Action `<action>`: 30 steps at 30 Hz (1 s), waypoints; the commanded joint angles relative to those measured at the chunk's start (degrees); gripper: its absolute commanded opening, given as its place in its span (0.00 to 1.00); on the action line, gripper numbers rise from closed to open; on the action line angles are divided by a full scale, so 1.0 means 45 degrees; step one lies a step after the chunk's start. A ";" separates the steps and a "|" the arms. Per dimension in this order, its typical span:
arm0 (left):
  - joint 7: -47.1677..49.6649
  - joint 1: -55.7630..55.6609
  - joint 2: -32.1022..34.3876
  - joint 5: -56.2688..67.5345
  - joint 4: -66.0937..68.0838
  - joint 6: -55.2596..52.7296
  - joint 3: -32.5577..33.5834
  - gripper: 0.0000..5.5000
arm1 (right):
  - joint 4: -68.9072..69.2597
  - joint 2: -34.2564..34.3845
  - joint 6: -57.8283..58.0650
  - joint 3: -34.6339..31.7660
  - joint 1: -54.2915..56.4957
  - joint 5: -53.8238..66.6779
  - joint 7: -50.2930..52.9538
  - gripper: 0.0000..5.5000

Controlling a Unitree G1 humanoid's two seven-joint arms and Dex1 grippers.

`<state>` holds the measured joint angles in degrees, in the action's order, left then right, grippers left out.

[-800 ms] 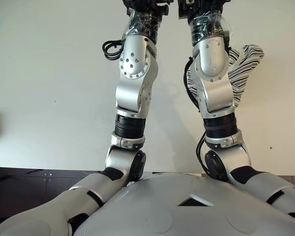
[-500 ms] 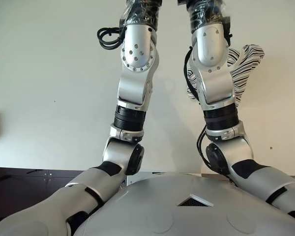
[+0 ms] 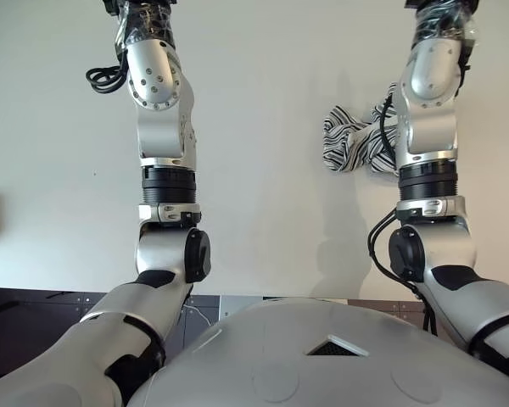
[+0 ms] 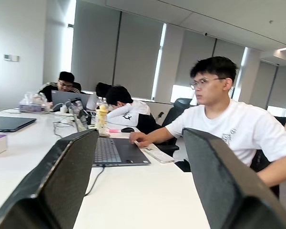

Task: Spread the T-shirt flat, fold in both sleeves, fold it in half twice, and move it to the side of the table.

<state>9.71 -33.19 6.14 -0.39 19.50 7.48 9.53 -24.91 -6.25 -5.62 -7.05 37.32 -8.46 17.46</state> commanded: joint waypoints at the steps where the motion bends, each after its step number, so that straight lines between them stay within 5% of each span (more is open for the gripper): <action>1: -0.0183 0.0330 0.0102 -0.0060 -0.0297 -0.0401 -0.0112 0.64 | 0.0318 -0.0645 0.0424 -0.0622 -0.0435 0.0227 0.0056 0.59; 9: -0.0860 0.4909 -0.0136 0.0482 -0.4536 -0.2508 -0.0144 0.64 | 0.3736 -0.1099 0.2368 -0.1422 -0.3973 0.0818 -0.0778 0.59; 13: -0.1113 0.5631 -0.0528 0.0262 -0.5566 -0.3466 -0.1134 0.64 | 0.5185 -0.1214 0.3455 -0.0225 -0.5634 0.0056 -0.1618 0.59; 18: -0.4006 0.6780 0.0676 0.0199 -0.6523 -0.4395 -0.3291 0.64 | 0.5637 -0.4672 0.4561 0.3641 -0.6961 -0.1250 -0.7957 0.59; 21: -0.5173 0.7252 0.1240 0.0236 -0.7150 -0.4694 -0.4046 0.64 | 0.7192 -0.6308 0.4689 0.4365 -0.8259 -0.0591 -1.0900 0.59; 27: -0.6110 0.7676 0.1498 0.0245 -0.7696 -0.5196 -0.4865 0.64 | 0.8899 -0.5073 0.4027 0.5866 -0.8178 0.1152 -1.2740 0.59; 30: -0.6598 0.7913 0.1751 0.0361 -0.7936 -0.5505 -0.5160 0.64 | 0.9020 -0.4314 0.3931 0.5219 -0.7487 0.1997 -1.2526 0.59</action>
<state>-18.46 1.58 12.84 1.33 -14.64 -15.70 -12.84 15.23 -27.08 12.22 18.94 0.73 -1.28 -39.88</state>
